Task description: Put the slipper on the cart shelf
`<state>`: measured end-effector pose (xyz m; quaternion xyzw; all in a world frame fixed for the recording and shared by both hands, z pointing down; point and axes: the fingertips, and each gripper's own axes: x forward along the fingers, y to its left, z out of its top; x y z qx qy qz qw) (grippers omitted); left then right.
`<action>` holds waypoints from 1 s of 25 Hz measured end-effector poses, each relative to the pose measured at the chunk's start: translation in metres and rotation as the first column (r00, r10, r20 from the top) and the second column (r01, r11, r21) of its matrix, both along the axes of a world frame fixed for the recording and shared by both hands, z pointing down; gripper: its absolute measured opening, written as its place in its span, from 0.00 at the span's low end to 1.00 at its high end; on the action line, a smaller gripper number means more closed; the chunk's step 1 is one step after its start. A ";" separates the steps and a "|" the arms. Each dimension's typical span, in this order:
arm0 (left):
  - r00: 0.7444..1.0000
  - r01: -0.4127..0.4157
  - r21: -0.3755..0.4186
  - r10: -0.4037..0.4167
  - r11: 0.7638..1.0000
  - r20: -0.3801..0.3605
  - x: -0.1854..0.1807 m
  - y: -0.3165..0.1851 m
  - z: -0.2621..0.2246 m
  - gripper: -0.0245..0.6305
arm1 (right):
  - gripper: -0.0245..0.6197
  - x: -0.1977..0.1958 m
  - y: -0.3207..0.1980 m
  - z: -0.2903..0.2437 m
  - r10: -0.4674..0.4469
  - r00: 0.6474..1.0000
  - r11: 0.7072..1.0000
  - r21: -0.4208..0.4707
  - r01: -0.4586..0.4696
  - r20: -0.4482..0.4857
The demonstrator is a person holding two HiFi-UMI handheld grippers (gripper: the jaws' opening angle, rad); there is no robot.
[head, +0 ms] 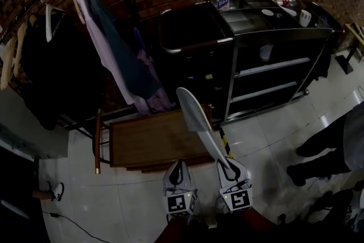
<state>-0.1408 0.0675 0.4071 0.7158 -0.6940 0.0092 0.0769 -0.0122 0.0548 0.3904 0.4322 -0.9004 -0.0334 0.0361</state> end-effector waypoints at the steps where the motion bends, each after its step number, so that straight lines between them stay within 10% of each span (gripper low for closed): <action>1: 1.000 -0.004 0.005 0.004 1.000 -0.001 0.008 -0.003 -0.004 0.06 | 0.13 0.006 -0.001 -0.004 0.007 1.000 1.000 0.006 -0.007 0.002; 10: 1.000 -0.018 0.070 0.018 0.997 -0.001 0.060 -0.011 -0.049 0.06 | 0.13 0.046 -0.012 -0.028 0.032 0.999 0.999 0.038 -0.032 0.002; 25: 0.992 -0.123 0.082 0.124 0.989 -0.005 0.039 -0.009 -0.054 0.06 | 0.13 0.051 -0.001 -0.025 0.176 0.983 0.984 0.030 -0.174 -0.059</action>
